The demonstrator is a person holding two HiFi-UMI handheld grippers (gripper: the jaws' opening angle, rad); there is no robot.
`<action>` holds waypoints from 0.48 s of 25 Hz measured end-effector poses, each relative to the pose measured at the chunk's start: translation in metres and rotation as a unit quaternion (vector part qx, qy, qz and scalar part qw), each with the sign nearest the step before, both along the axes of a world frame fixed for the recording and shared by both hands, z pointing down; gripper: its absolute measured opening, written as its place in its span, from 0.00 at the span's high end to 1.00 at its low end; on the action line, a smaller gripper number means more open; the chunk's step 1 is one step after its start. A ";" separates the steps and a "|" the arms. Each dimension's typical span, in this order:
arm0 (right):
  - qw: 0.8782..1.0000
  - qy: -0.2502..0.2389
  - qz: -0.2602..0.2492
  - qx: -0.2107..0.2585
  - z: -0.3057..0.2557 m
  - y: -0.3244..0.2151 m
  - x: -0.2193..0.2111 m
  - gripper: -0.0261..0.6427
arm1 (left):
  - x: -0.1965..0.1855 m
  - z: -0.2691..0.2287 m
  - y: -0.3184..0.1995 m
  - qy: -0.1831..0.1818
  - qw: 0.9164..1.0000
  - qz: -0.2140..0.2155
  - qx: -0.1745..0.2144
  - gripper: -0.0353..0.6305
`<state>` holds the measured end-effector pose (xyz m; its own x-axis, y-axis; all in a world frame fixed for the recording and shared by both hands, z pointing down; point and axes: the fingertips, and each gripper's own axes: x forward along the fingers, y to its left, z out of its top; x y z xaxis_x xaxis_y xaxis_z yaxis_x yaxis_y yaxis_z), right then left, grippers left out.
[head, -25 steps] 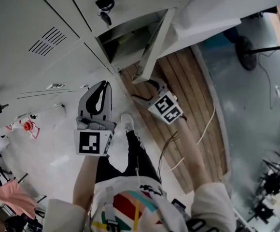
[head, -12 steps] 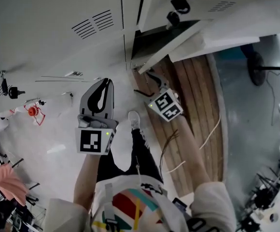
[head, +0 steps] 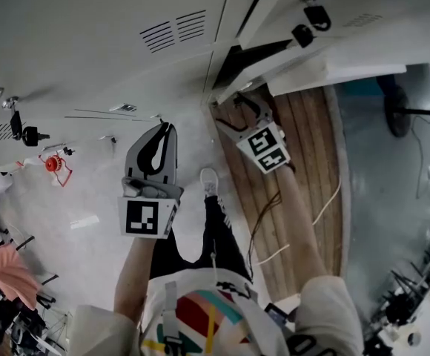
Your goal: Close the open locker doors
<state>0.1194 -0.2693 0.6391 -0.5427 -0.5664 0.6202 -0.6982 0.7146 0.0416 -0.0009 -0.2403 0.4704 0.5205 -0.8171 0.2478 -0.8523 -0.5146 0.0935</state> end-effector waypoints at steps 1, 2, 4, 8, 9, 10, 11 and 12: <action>1.000 0.001 -0.001 0.002 0.000 -0.004 -0.002 0.46 | -0.002 0.001 0.000 0.000 1.000 -0.001 -0.001 0.94; 1.000 0.001 -0.002 0.004 0.000 -0.008 -0.004 0.46 | -0.004 0.003 0.001 -0.001 1.000 -0.003 -0.003 0.94; 1.000 0.002 -0.003 0.007 0.000 -0.015 -0.008 0.46 | -0.007 0.006 0.002 -0.003 1.000 -0.004 -0.006 0.94; 1.000 0.004 -0.004 0.012 0.000 -0.029 -0.013 0.46 | -0.013 0.011 0.004 -0.002 1.000 -0.010 -0.011 0.94; 1.000 0.005 -0.004 0.013 0.000 -0.032 -0.014 0.46 | -0.015 0.012 0.004 -0.002 1.000 -0.012 -0.012 0.94; 1.000 0.006 -0.004 0.013 0.000 -0.035 -0.015 0.46 | -0.017 0.013 0.005 -0.002 1.000 -0.013 -0.014 0.94; 1.000 0.007 -0.004 0.014 0.000 -0.037 -0.016 0.46 | -0.018 0.014 0.005 -0.002 1.000 -0.015 -0.016 0.94; 1.000 0.008 -0.005 0.015 0.001 -0.040 -0.017 0.46 | -0.020 0.015 0.005 -0.001 1.000 -0.017 -0.017 0.94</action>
<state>0.1025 -0.3095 0.6397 -0.5384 -0.5800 0.6114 -0.6908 0.7192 0.0739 -0.0207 -0.2350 0.4857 0.4925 -0.8250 0.2770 -0.8692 -0.4823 0.1091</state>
